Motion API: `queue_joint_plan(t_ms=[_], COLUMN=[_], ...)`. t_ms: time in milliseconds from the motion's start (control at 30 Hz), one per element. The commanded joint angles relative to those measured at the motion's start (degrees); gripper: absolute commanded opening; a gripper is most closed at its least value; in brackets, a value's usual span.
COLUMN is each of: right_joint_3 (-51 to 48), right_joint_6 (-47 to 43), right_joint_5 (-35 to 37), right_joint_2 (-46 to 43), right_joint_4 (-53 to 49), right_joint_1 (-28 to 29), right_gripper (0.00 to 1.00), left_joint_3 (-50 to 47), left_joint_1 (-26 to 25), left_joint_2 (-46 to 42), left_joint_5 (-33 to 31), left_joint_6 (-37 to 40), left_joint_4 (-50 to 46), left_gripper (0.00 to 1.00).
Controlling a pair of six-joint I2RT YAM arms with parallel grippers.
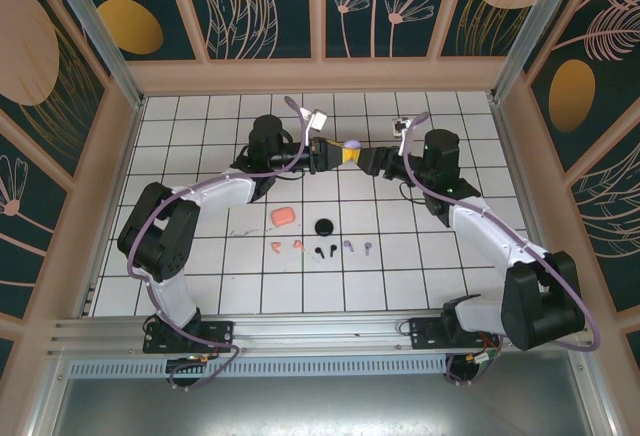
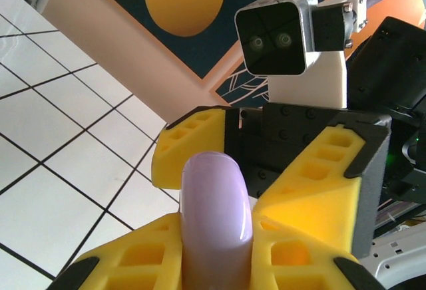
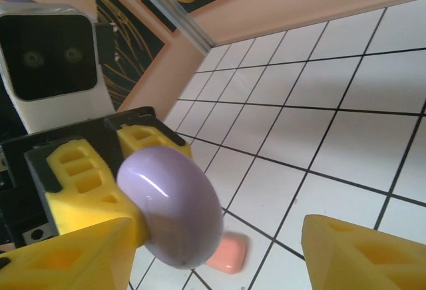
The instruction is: Insert the wireless bluetooth earbuds into the charging case
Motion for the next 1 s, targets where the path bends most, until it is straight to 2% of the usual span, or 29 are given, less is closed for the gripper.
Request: queue_joint_plan(t_ms=[0, 267, 400, 533, 600, 967], right_joint_3=[0.49, -1.97, -3.17, -7.10, -7.60, -2.80], right_joint_6=[-0.99, 1.17, 0.24, 3.90, 5.47, 3.73], right_joint_5=[2.09, 0.67, -1.68, -5.72, -5.49, -3.01], right_joint_2=[0.97, 1.36, -4.07, -10.46, -12.16, -8.79], right_joint_4=[0.90, 2.11, -1.47, 2.52, 4.12, 1.79], right_joint_1=[-1.14, -4.73, -4.81, -4.50, -3.96, -1.45], right_gripper=[0.64, 0.59, 0.59, 0.58, 0.58, 0.51], left_joint_3=[0.36, -0.13, -0.35, -0.19, 0.13, 0.79], left_joint_1=[-0.17, -0.44, -0.53, -0.78, -1.03, -2.01], left_joint_2=[-3.02, -4.76, -4.83, -4.67, -4.26, -3.33], left_joint_5=[2.60, 3.24, 3.15, 3.06, 2.88, 1.30], left_joint_6=[-0.90, -2.09, -1.97, -2.04, -2.51, -3.15], left_joint_4=[2.47, 4.21, 4.01, 4.14, 4.62, 4.94], left_gripper=[0.00, 0.00, 0.00, 0.00, 0.00, 0.00])
